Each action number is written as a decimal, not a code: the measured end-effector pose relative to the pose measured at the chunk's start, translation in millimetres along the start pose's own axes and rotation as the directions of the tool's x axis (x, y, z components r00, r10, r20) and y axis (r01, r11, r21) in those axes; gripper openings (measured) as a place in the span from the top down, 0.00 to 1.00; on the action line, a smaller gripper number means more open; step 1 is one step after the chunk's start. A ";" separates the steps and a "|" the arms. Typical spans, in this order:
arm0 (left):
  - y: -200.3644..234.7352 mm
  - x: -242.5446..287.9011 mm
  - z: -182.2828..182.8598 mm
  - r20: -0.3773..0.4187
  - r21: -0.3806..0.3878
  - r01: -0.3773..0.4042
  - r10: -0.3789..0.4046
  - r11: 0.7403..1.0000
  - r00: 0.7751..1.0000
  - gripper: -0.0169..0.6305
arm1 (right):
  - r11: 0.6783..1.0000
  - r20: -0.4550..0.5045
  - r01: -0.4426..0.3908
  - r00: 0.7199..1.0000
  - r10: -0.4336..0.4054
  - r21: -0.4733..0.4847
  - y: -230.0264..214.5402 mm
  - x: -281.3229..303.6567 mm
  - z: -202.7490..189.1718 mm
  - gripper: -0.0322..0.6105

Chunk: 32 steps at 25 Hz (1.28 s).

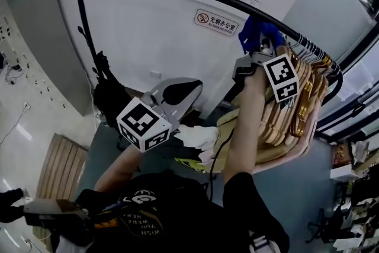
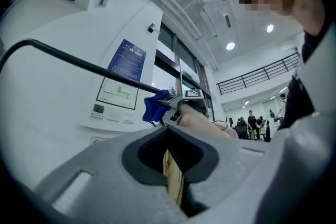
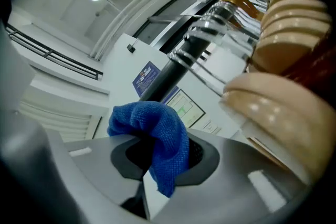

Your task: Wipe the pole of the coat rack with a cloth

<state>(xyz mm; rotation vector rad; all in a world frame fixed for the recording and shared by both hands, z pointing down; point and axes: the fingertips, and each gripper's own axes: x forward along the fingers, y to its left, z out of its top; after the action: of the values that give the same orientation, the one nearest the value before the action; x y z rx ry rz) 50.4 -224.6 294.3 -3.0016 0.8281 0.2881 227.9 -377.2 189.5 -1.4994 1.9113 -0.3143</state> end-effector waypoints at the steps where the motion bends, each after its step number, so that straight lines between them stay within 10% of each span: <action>1: 0.0 3.4 -5.5 0.000 -0.008 0.003 -0.003 1.000 1.000 0.97 | 0.999 -0.022 -0.039 0.999 0.039 -0.001 4.5 -7.3 -1.4 0.84; 6: 37.1 -10.6 -55.5 -0.058 -0.078 -0.146 0.142 0.986 0.988 0.97 | 0.933 -0.238 -0.323 0.929 0.282 -0.158 57.8 -67.3 -89.6 0.84; 9: 49.4 -47.7 -79.7 -0.072 -0.089 -0.250 0.245 0.964 0.967 0.97 | 0.901 -0.356 -0.333 0.907 0.225 -0.278 41.3 -115.0 -161.5 0.84; 15: 73.6 -124.8 -117.5 -0.128 -0.087 -0.412 0.400 0.907 0.908 0.97 | 0.938 -0.587 -0.289 0.799 0.127 -0.191 -2.5 -192.5 -269.2 0.84; 22: 73.1 -181.1 -133.9 -0.207 0.021 -0.566 0.558 0.824 0.804 0.97 | 0.903 -0.628 -0.402 0.745 0.226 -0.151 30.4 -204.7 -309.1 0.84; 32: 65.2 -208.9 -141.5 -0.236 -0.025 -0.618 0.596 0.785 0.767 0.97 | 0.868 -0.650 -0.488 0.688 0.322 -0.087 68.5 -209.4 -330.6 0.84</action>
<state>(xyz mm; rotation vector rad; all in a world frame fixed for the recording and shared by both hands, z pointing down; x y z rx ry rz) -134.5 -183.7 473.4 -2.7736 1.8653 -0.0047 -12.7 -232.6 470.7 -1.1287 2.8556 -0.3978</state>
